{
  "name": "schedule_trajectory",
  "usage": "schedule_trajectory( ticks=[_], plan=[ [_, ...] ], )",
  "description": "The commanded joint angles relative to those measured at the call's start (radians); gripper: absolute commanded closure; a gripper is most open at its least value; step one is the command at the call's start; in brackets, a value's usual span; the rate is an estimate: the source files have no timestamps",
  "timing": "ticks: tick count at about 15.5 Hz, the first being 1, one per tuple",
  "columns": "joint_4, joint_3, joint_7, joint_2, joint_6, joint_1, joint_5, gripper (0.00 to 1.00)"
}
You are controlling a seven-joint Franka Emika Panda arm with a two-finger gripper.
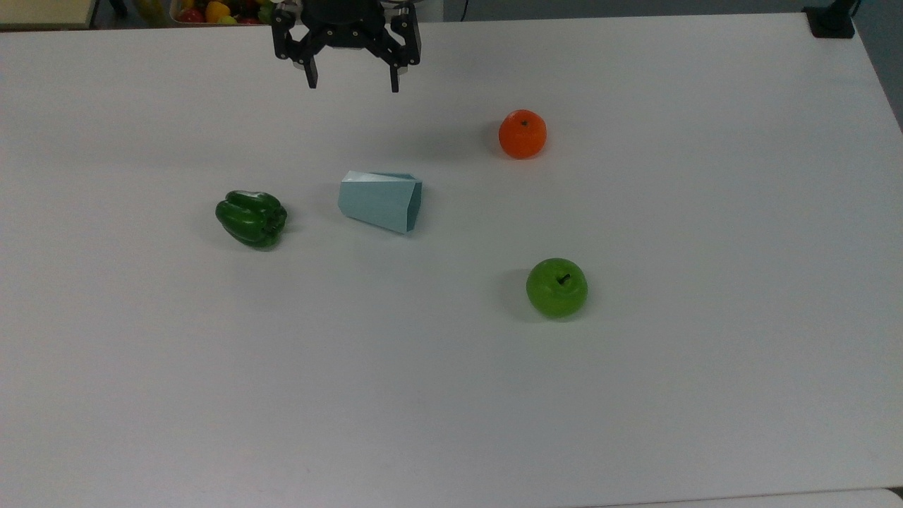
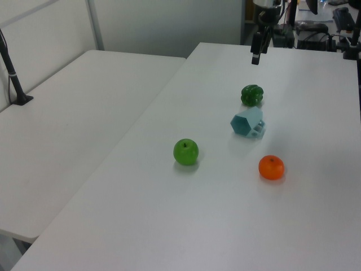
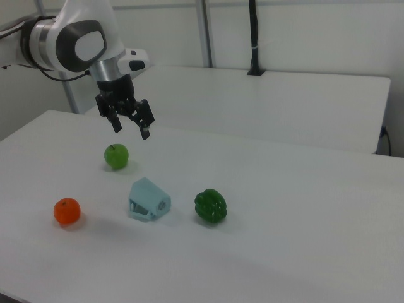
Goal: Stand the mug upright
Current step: 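Move the open gripper toward the tipped light blue cup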
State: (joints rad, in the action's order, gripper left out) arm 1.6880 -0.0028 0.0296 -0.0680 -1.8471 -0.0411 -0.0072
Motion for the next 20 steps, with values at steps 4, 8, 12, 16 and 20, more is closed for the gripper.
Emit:
schedule_trajectory(
  ticks=[4, 8, 12, 16, 20],
  plan=[
    [0.019, -0.005, -0.003, 0.013, 0.003, -0.003, -0.027, 0.0],
    [0.004, -0.005, -0.003, 0.002, 0.0, -0.006, -0.031, 0.0],
    [-0.005, 0.0, -0.005, -0.013, 0.003, -0.031, -0.054, 0.0],
    [-0.007, 0.009, 0.062, -0.05, 0.002, -0.117, -0.181, 0.0],
    [-0.028, 0.042, 0.271, -0.139, -0.001, -0.195, -0.386, 0.0]
  ],
)
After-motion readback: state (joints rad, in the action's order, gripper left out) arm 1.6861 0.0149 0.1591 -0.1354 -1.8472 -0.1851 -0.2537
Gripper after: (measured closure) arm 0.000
